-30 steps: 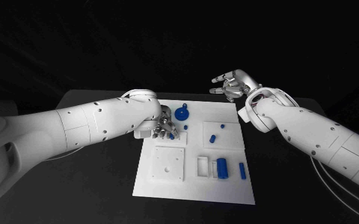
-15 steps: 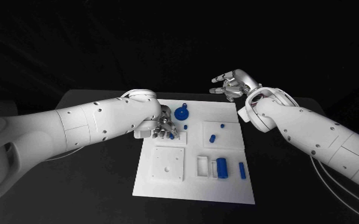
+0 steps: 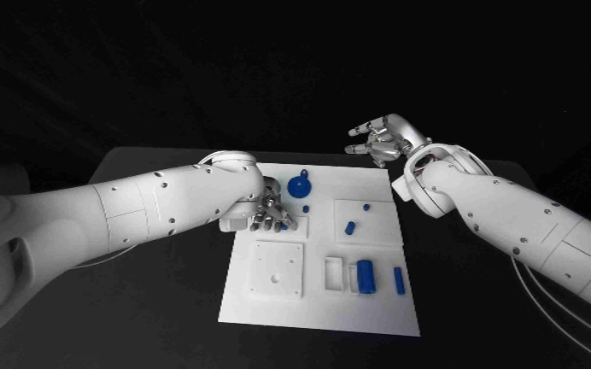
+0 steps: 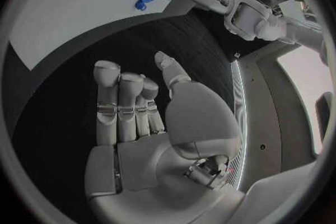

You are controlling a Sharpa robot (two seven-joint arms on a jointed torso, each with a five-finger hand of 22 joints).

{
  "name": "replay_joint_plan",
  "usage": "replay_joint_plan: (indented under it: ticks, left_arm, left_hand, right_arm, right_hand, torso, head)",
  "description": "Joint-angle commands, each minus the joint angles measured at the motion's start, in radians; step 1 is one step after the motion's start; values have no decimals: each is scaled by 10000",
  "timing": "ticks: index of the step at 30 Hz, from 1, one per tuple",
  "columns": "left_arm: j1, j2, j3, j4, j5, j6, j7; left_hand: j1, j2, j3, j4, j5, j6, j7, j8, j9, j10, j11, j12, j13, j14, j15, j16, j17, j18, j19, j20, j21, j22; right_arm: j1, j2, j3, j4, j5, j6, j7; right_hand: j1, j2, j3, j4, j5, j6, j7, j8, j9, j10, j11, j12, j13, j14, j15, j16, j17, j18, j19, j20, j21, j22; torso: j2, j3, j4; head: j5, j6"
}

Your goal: Assemble the parts on the task board

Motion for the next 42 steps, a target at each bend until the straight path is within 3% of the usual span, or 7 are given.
replay_joint_plan:
  ticks: [1, 9, 16, 18, 25, 34, 42]
  left_arm:
    - [-224, 31, -144, 62, -8, 523, -169]
    - [-227, -35, -141, 62, -82, 382, -158]
    - [-226, -176, -131, 137, -147, 207, -126]
    - [-225, -219, -125, 176, -157, 173, -116]
    - [-219, -402, -38, 372, -176, -69, -95]
    - [-145, -671, 504, 588, -188, -199, -105]
    - [212, -1024, 845, 898, -51, -117, -112]
  left_hand:
    - [54, -166, 44, 213, -162, 28, -15, 17, 15, 483, -33, 46, -14, 17, -41, 13, -15, -185, 64, 27, -42, 168]
    - [123, -523, 167, 802, -579, 85, -17, 17, 37, 484, -29, 44, -22, 9, -42, -11, -39, -184, 72, 27, -59, 167]
    - [-171, -1512, -92, 1844, -723, 153, -7, 14, 1, 486, -34, 5, -64, -35, -78, -73, -100, -224, 62, -32, -78, 164]
    - [0, -1034, -1528, 2020, -704, 105, 32, 18, -27, 487, -51, -3, -79, -32, -59, -88, -101, -227, 60, -25, -86, 164]
    - [-210, -1397, -2024, 2555, -706, 88, 15, 8, -112, 488, -31, -9, -107, -36, -89, -123, -119, -227, 71, -50, -97, 164]
    - [-100, -1398, -2030, 2546, -705, -156, 89, -21, -395, 483, 11, -67, -186, -74, -96, -246, -169, -227, 58, -63, -151, 156]
    - [352, -1145, -1931, 2463, -701, -750, 320, -22, -1980, 335, 146, -568, 12, -310, -45, -471, -243, -227, -71, -31, -358, 121]
  right_arm:
    - [-10, 0, 5, 11, -74, 111, 52]
    - [-12, 1, 5, 6, -74, 101, 55]
    - [-18, -5, 5, -5, -74, 90, 54]
    - [-20, -6, 5, -10, -74, 84, 58]
    - [-24, -1, 5, -47, -74, 63, 68]
    - [-29, -18, 5, -101, -74, 49, 71]
    - [-31, -42, 5, -144, -70, 41, 73]
  right_hand:
    - [-94, 43, -18, -48, 26, 52, 17, -39, 6, -78, -11, -52, -9, 49, 1, -34, -9, 136, 304, -15, -69, 664]
    - [-96, 39, -32, -37, 25, 31, 20, -40, 5, -92, -8, -76, -27, 48, 3, -48, -19, 136, 303, -14, -77, 662]
    - [-95, 34, -43, -32, 27, 14, 25, -40, 6, -99, -6, -85, -34, 44, 5, -61, -28, 138, 300, -12, -102, 657]
    - [-95, 34, -43, -32, 27, 14, 25, -40, 6, -99, -6, -85, -34, 44, 5, -61, -28, 138, 300, -12, -102, 657]
    - [-112, 6, -97, 4, 37, -55, 36, -43, 4, -154, 3, -182, -106, 35, 10, -111, -66, 145, 292, -7, -176, 641]
    - [-94, 0, -148, 41, 49, -130, 42, -41, 5, -169, 7, -236, -161, 37, 14, -130, -80, 149, 294, -3, -221, 633]
    - [-94, 0, -148, 41, 49, -130, 42, -41, 5, -169, 7, -236, -161, 37, 14, -130, -80, 149, 294, -3, -221, 633]
  torso:
    - [-2, 0, -2]
    - [2, 2, -8]
    - [-2, -5, -3]
    - [-4, -4, -1]
    - [-12, -11, 4]
    - [-16, -6, 15]
    - [-18, 9, 8]
  head:
    - [-1, 0]
    - [-8, 1]
    - [-29, 21]
    - [-23, 26]
    - [-44, 58]
    - [-28, 126]
    - [29, 204]
